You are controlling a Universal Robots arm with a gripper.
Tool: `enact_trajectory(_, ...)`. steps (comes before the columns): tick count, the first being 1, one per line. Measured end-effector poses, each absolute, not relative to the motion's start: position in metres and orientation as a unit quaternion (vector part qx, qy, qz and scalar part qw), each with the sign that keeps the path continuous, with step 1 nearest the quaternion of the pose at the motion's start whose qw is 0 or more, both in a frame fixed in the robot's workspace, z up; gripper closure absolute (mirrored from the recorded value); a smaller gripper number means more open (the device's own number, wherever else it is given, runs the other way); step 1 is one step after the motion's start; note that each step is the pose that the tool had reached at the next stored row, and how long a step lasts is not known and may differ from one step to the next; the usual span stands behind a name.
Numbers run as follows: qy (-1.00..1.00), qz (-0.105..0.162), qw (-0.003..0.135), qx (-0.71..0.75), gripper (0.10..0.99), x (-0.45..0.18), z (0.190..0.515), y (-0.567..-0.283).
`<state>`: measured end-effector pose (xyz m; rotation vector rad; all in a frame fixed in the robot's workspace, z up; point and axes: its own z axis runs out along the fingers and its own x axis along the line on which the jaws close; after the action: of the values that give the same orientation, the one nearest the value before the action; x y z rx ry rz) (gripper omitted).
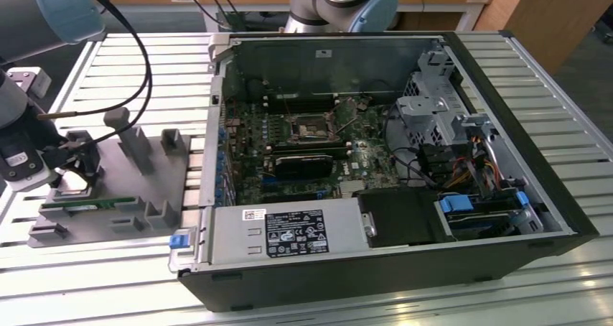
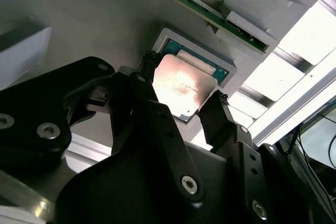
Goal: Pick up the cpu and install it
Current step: 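Pick up the cpu and move it towards the insertion slot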
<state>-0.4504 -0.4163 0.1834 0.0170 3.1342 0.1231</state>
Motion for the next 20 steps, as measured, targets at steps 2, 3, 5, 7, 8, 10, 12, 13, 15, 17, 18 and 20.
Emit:
enact_trajectory(2,0.999,0.039,0.003,0.005,0.471,-0.4504,0.1845,-0.4164)
enact_trajectory(3,0.999,0.039,0.003,0.005,0.471,-0.4504,0.1849,-0.4163)
enact_trajectory(5,0.999,0.039,0.003,0.005,0.471,-0.4505,0.1851,-0.4163)
enact_trajectory(7,0.999,0.039,0.003,0.005,0.471,-0.4506,0.1852,-0.4163)
enact_trajectory(8,0.999,0.039,0.003,0.005,0.471,-0.4506,0.1852,-0.4163)
enact_trajectory(10,0.999,0.039,0.003,0.005,0.471,-0.4506,0.1852,-0.4163)
enact_trajectory(12,0.999,0.039,0.003,0.005,0.471,-0.4507,0.1852,-0.4163)
enact_trajectory(13,0.999,0.039,0.003,0.005,0.471,-0.4507,0.1852,-0.4163)
enact_trajectory(15,0.999,0.039,0.003,0.005,0.486,-0.4507,0.1853,-0.4164)
enact_trajectory(17,0.999,0.039,0.003,0.005,0.553,-0.4507,0.1853,-0.4163)
enact_trajectory(18,0.999,0.039,0.003,0.005,0.553,-0.4507,0.1853,-0.4164)
enact_trajectory(20,0.999,0.039,0.003,0.005,0.557,-0.4507,0.1853,-0.4163)
